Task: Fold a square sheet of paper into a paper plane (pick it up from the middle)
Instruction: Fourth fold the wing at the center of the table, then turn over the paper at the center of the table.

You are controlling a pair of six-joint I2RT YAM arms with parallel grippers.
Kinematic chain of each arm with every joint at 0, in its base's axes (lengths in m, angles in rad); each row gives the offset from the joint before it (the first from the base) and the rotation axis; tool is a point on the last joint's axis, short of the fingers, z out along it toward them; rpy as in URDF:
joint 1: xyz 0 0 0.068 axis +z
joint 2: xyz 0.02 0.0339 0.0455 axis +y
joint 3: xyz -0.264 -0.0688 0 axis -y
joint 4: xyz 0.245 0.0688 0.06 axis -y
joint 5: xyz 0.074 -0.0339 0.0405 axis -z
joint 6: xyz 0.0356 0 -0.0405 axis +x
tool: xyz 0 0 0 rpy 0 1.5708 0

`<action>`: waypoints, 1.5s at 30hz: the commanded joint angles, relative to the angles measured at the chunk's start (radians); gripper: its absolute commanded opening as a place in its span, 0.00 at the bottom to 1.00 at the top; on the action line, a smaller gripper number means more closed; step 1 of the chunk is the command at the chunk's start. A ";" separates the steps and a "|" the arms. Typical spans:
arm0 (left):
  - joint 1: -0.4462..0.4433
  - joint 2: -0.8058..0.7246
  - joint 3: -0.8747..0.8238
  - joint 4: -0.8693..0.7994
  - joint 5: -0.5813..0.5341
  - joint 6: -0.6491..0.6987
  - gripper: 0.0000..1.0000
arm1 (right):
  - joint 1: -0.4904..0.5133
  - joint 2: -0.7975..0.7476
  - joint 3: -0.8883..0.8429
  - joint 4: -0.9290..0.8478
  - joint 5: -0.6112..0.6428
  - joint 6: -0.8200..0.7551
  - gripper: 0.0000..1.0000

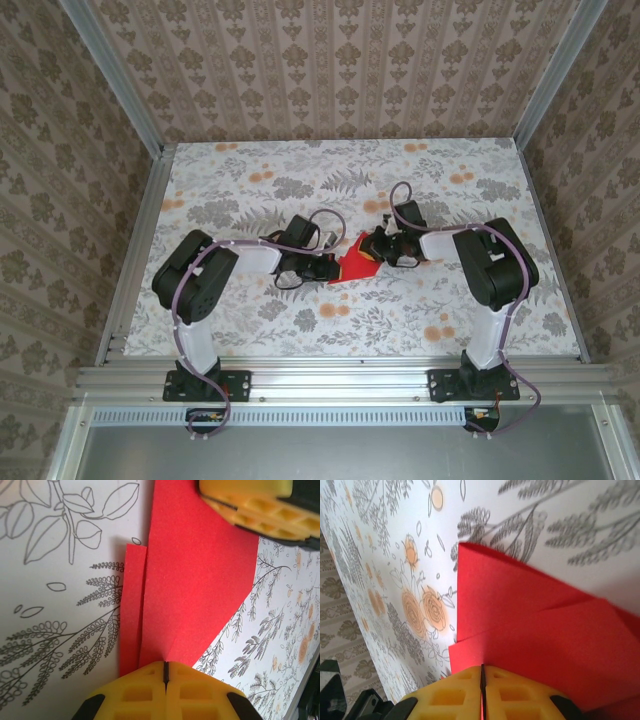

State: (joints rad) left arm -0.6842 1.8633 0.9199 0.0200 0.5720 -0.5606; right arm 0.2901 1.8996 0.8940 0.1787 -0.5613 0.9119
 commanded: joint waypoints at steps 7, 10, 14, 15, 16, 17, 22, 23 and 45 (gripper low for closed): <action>0.025 0.025 -0.072 -0.206 -0.075 0.029 0.00 | -0.112 0.042 -0.003 0.017 0.179 -0.002 0.11; 0.026 0.022 -0.073 -0.207 -0.072 0.031 0.00 | -0.129 0.044 -0.003 0.021 0.188 0.006 0.11; 0.028 0.019 -0.072 -0.207 -0.068 0.031 0.00 | -0.161 0.038 -0.008 0.042 0.195 0.018 0.11; 0.028 0.018 -0.071 -0.205 -0.065 0.031 0.00 | -0.169 0.034 -0.006 0.045 0.196 0.019 0.11; 0.028 0.017 -0.068 -0.204 -0.063 0.031 0.00 | -0.175 0.031 -0.004 0.046 0.197 0.017 0.11; 0.028 0.016 -0.067 -0.202 -0.057 0.030 0.00 | -0.183 0.025 0.001 0.045 0.197 0.013 0.11; 0.029 -0.010 -0.030 -0.190 -0.029 0.024 0.00 | -0.190 -0.036 0.034 0.000 0.192 -0.041 0.13; 0.028 -0.024 -0.016 -0.185 -0.018 0.021 0.02 | -0.191 -0.057 0.034 -0.007 0.186 -0.052 0.15; 0.040 -0.031 0.138 -0.105 -0.091 0.002 0.49 | 0.081 -0.247 -0.119 -0.048 0.121 -0.031 0.56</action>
State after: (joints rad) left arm -0.6472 1.8042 1.0286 -0.0967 0.4805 -0.5495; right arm 0.3550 1.6085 0.7727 0.1013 -0.4271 0.8375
